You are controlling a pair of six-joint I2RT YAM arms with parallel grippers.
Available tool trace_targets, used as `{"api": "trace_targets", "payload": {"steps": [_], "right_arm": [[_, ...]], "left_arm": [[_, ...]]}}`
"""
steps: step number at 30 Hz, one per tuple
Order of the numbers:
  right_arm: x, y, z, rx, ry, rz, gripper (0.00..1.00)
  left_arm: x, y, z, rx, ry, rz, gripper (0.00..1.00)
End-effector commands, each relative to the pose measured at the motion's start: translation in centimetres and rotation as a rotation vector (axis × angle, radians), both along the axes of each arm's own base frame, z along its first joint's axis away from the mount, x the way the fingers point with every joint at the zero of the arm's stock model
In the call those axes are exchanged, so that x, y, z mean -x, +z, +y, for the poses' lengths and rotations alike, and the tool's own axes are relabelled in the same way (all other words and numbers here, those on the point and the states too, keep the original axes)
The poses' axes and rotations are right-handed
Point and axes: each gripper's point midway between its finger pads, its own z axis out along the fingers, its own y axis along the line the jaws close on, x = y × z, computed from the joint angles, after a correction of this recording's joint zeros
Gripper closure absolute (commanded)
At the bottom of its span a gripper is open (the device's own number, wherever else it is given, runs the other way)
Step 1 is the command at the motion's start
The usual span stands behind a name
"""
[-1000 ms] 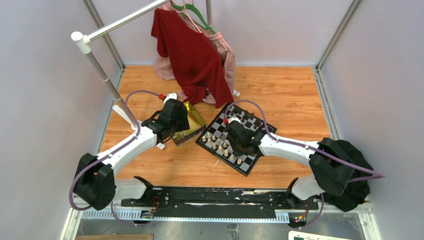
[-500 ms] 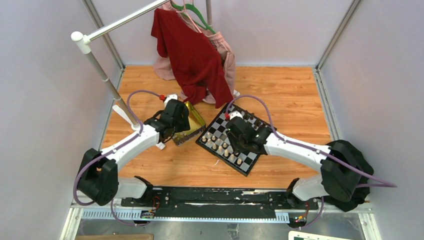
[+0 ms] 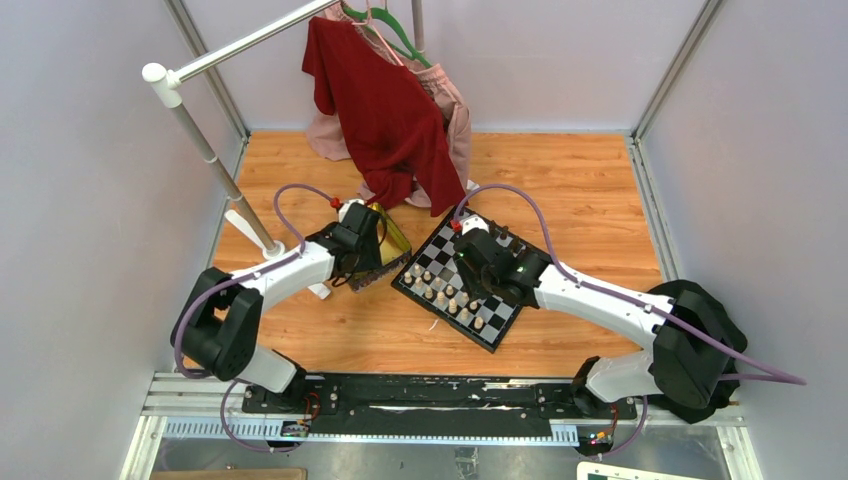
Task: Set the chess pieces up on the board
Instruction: Place the chess piece on the chessboard, then pick up the chess piece from the storage box.
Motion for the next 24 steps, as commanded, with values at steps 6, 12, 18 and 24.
{"api": "trace_targets", "payload": {"steps": [6,12,18,24], "right_arm": [[0.3,0.4,-0.9,0.025,-0.001,-0.022,0.58],[0.3,0.4,-0.9,0.021,-0.003,-0.023,0.58],[0.2,0.6,-0.8,0.018,-0.002,-0.032,0.58],[0.0,0.8,-0.7,0.016,0.002,-0.039,0.58]], "left_arm": [[-0.5,-1.5,-0.4,0.03,0.012,0.015,0.62],[-0.3,-1.2,-0.3,0.037,0.015,0.009,0.76],[-1.0,1.1,-0.1,0.043,0.026,-0.041,0.85],[-2.2,3.6,-0.2,0.051,0.029,-0.098,0.87]]}}
